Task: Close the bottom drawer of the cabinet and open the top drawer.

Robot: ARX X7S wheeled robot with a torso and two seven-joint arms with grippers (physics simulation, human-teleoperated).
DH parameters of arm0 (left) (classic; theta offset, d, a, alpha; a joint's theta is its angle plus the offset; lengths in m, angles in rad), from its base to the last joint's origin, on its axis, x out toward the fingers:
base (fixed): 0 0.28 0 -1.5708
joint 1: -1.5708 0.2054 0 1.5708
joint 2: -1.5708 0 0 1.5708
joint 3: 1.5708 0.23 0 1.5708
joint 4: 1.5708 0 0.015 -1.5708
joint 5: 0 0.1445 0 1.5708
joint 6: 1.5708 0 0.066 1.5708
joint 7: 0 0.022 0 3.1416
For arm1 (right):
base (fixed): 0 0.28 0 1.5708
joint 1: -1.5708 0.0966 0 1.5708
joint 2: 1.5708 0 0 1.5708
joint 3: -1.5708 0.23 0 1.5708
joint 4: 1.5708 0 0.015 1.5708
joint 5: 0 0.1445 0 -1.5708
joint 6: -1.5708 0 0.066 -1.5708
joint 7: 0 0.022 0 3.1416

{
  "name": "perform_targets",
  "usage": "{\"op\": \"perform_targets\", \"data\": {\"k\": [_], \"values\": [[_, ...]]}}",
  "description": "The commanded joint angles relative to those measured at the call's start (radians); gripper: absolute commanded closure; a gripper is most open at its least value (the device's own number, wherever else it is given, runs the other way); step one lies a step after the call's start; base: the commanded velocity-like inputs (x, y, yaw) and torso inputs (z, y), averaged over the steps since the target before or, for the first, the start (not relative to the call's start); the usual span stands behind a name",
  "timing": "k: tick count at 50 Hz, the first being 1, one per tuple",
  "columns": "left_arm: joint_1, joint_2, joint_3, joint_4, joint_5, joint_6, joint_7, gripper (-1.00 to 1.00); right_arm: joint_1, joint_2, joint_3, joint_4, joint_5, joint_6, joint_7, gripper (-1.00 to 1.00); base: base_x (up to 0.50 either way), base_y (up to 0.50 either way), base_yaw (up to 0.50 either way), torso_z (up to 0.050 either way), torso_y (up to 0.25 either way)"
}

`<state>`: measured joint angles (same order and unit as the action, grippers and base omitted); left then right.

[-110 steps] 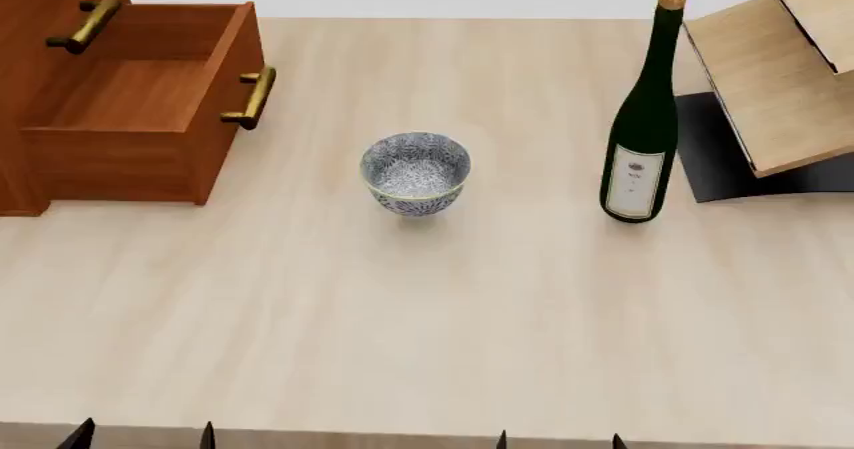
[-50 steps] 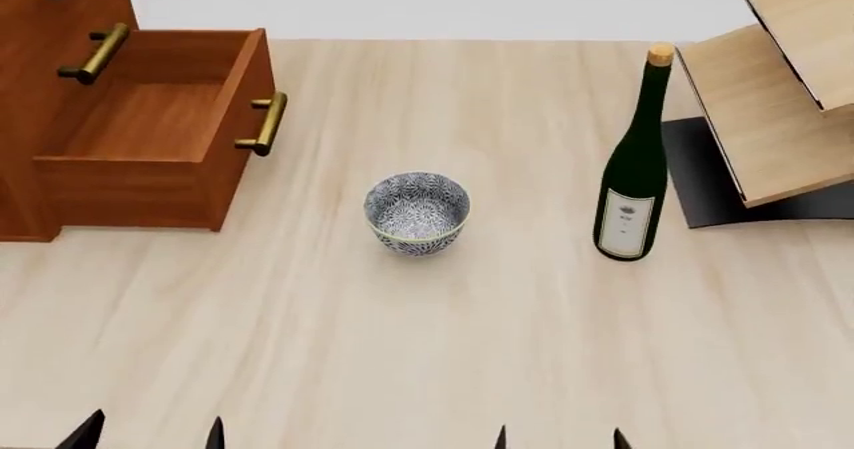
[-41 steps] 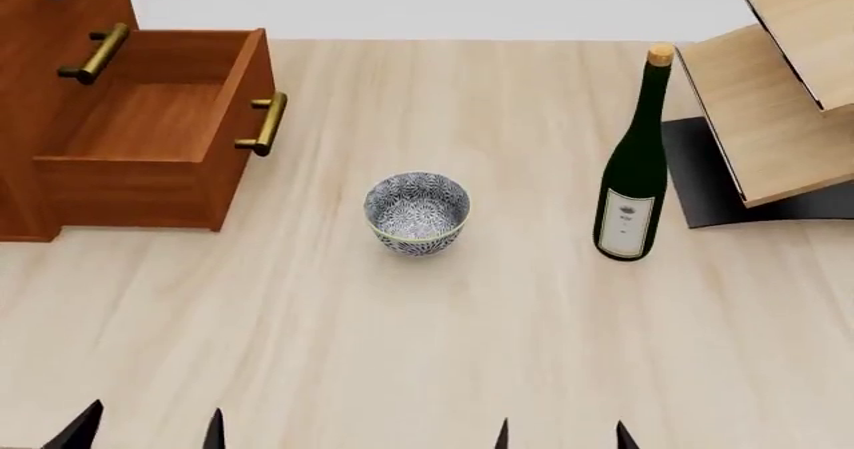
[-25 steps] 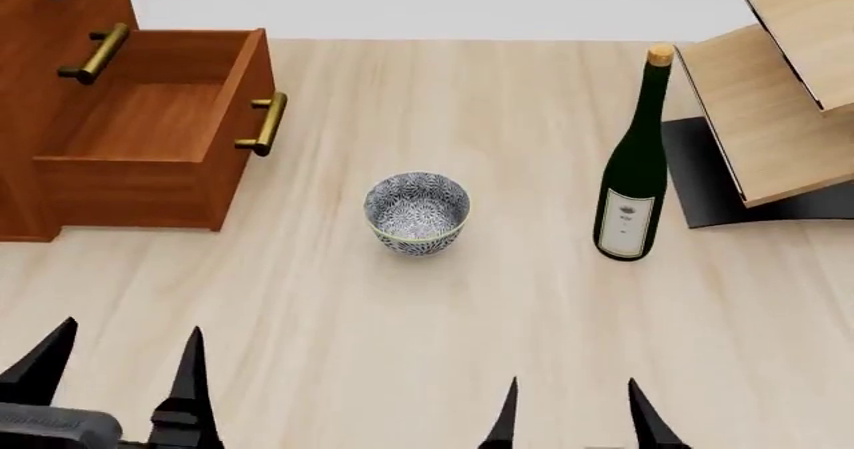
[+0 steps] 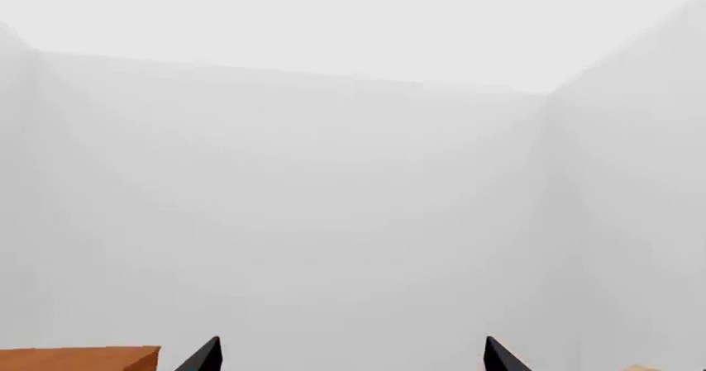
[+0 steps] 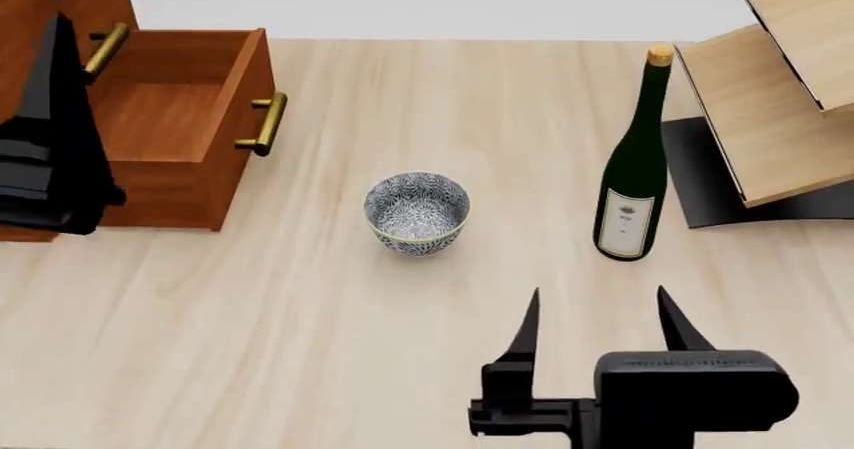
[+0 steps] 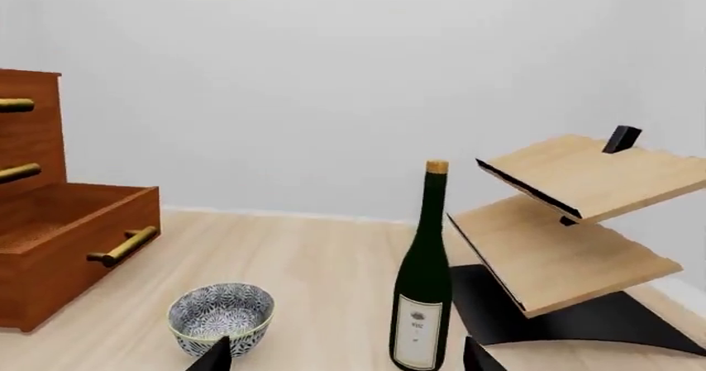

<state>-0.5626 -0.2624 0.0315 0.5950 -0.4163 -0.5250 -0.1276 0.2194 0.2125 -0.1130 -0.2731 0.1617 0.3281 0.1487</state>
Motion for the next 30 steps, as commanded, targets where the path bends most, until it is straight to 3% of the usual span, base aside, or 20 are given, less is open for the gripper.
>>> {"op": "perform_targets", "data": {"k": [1,9,23,30], "values": [[-0.185,-0.033,-0.043,0.076,-0.085,-0.139,-0.027,-1.0,0.041,0.021,0.002,-0.038,0.012,0.057,0.002,-1.0,0.0,0.0,0.0,0.0,0.0],[-0.31,-0.058,-0.068,0.11,-0.146,-0.245,-0.057,-1.0,0.075,0.043,0.001,-0.099,0.021,0.132,0.006,-1.0,0.0,0.0,0.0,0.0,0.0],[-0.343,-0.067,-0.071,0.116,-0.164,-0.274,-0.073,-1.0,0.074,0.052,0.002,-0.129,0.031,0.152,0.014,-1.0,0.0,0.0,0.0,0.0,0.0],[-0.341,-0.063,-0.068,0.115,-0.165,-0.27,-0.081,-1.0,0.066,0.054,0.001,-0.125,0.036,0.138,0.013,-1.0,0.0,0.47,0.0,0.0,0.0]]}}
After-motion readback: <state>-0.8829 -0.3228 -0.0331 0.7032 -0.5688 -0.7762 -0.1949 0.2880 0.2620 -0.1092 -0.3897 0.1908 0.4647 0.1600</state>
